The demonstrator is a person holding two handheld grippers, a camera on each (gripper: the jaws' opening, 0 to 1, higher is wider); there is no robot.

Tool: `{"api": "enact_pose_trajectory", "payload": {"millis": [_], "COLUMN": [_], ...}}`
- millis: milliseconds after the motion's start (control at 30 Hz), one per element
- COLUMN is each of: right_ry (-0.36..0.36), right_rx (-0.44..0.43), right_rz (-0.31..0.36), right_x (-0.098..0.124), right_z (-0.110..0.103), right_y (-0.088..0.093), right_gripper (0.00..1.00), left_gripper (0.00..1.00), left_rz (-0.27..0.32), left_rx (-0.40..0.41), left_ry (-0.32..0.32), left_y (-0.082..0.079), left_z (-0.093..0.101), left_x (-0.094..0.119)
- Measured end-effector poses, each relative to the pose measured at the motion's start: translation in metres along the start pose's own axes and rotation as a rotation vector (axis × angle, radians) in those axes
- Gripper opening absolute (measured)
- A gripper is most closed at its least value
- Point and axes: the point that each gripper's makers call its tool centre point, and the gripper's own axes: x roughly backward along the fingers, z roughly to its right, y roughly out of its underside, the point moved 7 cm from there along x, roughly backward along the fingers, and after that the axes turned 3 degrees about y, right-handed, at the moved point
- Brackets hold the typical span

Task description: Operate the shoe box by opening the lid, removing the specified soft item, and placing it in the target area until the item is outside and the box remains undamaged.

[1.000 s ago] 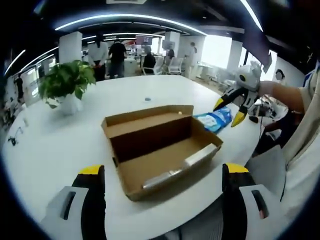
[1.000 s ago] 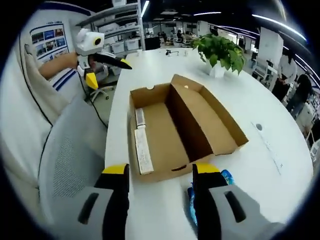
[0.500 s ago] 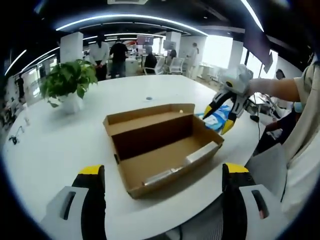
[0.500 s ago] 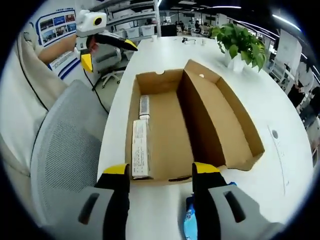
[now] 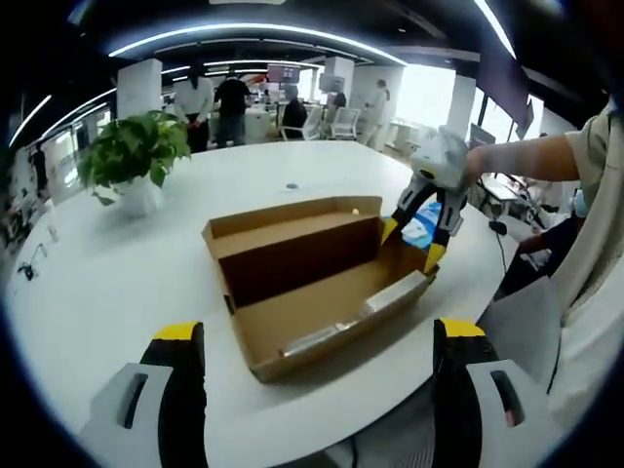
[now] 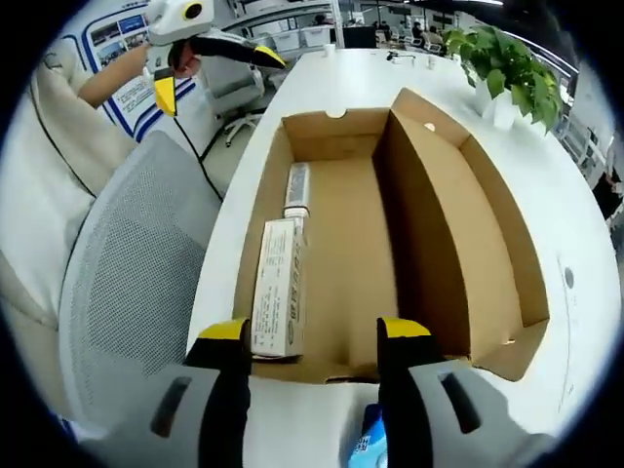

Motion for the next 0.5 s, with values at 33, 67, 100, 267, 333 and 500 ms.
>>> {"api": "enact_pose_trajectory", "payload": {"millis": [33,67,100,267,333,500], "right_ry": [-0.009,-0.018,-0.033,-0.073,-0.085,-0.107], "right_rx": [0.000,-0.002,-0.006,-0.002,0.000,-0.023], "right_rz": [-0.006,-0.012,-0.025,-0.052,-0.060,-0.054], "right_x": [-0.001,-0.003,-0.005,-0.014,-0.018,-0.025], "right_z": [0.001,0.002,0.003,0.002,0.001,0.001], "right_y": [0.000,0.000,0.001,0.001,0.001,-0.001], "right_gripper": [0.48,0.48,0.48,0.48,0.48,0.48], "left_gripper": [1.00,1.00,1.00,1.00,1.00,1.00], "left_rz": [-0.002,-0.002,-0.002,-0.008,-0.007,-0.010], "left_rx": [-0.002,-0.003,-0.003,-0.005,-0.001,-0.002], "left_ry": [0.001,0.002,0.002,0.004,0.005,0.011], "left_y": [0.000,-0.001,-0.001,-0.001,-0.001,-0.001], "left_z": [0.000,-0.001,-0.001,-0.003,-0.004,-0.004], "left_x": [0.000,0.001,0.001,0.000,0.000,-0.002]}}
